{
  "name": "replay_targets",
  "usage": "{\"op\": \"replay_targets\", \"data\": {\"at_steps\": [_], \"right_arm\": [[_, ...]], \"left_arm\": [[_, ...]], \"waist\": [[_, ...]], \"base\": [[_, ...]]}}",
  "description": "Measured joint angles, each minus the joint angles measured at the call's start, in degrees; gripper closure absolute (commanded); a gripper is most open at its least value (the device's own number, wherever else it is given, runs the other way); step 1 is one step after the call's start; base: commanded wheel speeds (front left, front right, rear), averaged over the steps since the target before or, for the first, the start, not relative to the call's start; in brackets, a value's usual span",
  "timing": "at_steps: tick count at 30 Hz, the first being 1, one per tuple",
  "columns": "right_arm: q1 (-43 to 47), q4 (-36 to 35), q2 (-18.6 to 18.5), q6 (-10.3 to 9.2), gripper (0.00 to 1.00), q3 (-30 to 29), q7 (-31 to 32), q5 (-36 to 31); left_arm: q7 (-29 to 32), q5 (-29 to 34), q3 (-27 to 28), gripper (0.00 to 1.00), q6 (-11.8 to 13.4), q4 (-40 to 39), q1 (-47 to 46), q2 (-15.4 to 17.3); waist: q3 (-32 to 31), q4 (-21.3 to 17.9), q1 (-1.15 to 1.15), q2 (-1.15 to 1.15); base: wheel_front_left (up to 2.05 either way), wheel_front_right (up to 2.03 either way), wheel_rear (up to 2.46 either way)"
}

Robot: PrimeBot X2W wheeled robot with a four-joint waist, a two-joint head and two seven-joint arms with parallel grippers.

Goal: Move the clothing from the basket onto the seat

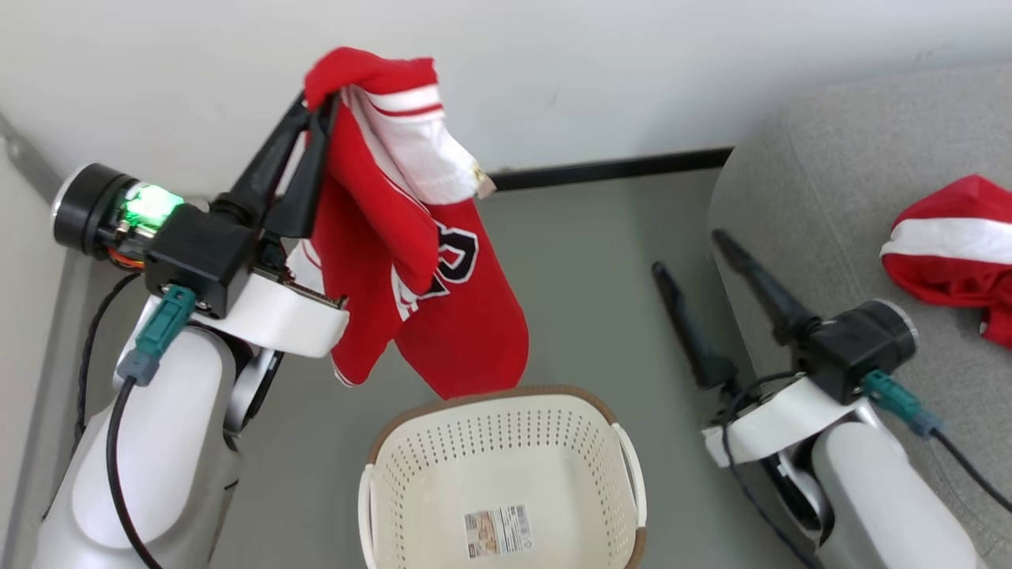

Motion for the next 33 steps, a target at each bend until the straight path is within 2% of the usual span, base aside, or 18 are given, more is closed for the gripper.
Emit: {"op": "replay_targets", "data": {"at_steps": [5, 14, 23, 28, 33], "right_arm": [[-0.04, -0.04, -2.54, 0.0, 0.0, 6.26, 2.5, 2.54], [-2.73, -0.78, -7.5, 0.0, 0.0, 17.89, 7.48, 7.61], [-7.67, -2.56, -9.79, 0.0, 0.0, 27.61, 13.04, 17.16], [-11.11, -4.53, -11.05, 0.0, 0.0, 33.0, 16.67, 25.12], [-13.68, -5.26, -12.38, 0.0, 0.0, 35.35, 18.71, 29.76]], "left_arm": [[0.0, 0.14, -1.62, 1.0, -2.47, -1.65, 0.02, 0.7], [-0.01, 0.52, -3.39, 1.0, -3.87, -3.75, -0.06, 0.74], [-0.01, -0.02, -5.55, 1.0, -4.56, -4.41, -0.05, -0.26], [-0.01, -0.08, -6.51, 1.0, -5.02, -4.48, -0.05, -0.7], [-0.01, -0.09, -7.42, 1.0, -5.22, -4.5, -0.06, -1.04]], "waist": [[-2.64, 0.35, 0.0, 0.0], [-6.54, 1.03, 0.0, 0.0], [-9.24, 1.75, 0.0, 0.0], [-10.31, 2.56, 0.0, 0.0], [-10.78, 3.33, 0.0, 0.0]], "base": [[0.0, 0.0, 0.0], [0.0, 0.0, 0.0], [0.0, 0.0, 0.0], [0.0, 0.0, 0.0], [0.0, 0.0, 0.0]]}}
